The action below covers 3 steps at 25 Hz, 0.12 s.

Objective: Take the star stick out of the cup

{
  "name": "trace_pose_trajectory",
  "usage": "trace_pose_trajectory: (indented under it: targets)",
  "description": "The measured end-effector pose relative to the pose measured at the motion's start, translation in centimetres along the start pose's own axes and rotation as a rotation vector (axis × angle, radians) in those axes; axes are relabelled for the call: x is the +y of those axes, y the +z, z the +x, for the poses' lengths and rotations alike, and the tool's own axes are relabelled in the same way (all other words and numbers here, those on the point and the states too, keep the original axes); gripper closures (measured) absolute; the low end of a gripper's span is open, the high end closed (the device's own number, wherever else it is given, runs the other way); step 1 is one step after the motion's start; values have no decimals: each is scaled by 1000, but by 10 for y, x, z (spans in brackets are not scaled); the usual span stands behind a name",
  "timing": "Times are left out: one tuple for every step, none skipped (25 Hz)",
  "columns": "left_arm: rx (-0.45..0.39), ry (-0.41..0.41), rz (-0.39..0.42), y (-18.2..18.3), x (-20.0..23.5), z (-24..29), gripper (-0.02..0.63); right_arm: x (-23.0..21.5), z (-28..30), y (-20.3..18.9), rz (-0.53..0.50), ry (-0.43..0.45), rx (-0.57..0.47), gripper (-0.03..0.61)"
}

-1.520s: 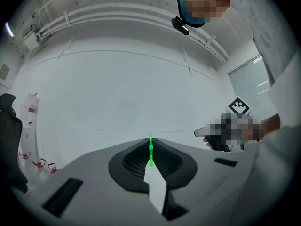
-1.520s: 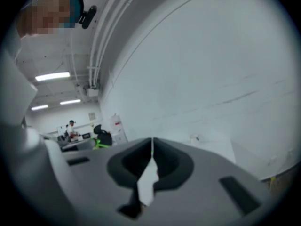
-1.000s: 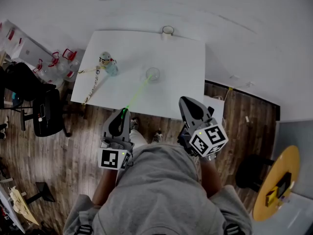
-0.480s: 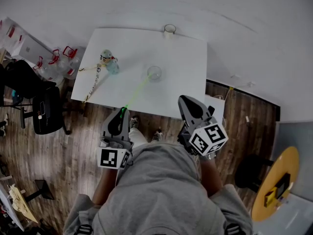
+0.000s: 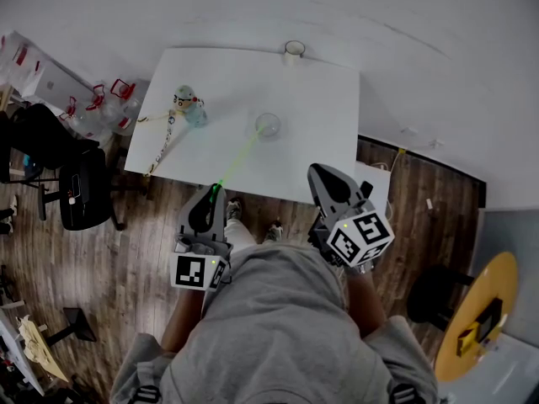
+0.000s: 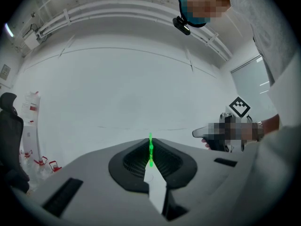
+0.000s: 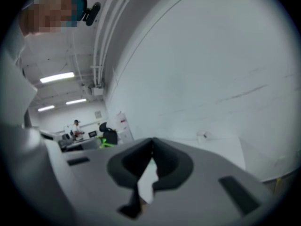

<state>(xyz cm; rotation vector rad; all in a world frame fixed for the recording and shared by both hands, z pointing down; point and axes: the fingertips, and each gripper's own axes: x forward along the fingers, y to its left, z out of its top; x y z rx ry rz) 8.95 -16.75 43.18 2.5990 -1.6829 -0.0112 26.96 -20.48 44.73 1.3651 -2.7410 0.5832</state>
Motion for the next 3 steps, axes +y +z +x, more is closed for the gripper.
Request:
trace_pose_trajectory:
  targets:
    - [0, 0, 0, 0, 0, 1, 570, -1, 0, 0, 0, 0, 0, 543]
    - [1, 1, 1, 0, 0, 1, 571, -2, 1, 0, 1, -1, -1, 543]
    - [1, 1, 1, -1, 0, 2, 571, -3, 1, 0, 1, -1, -1, 543]
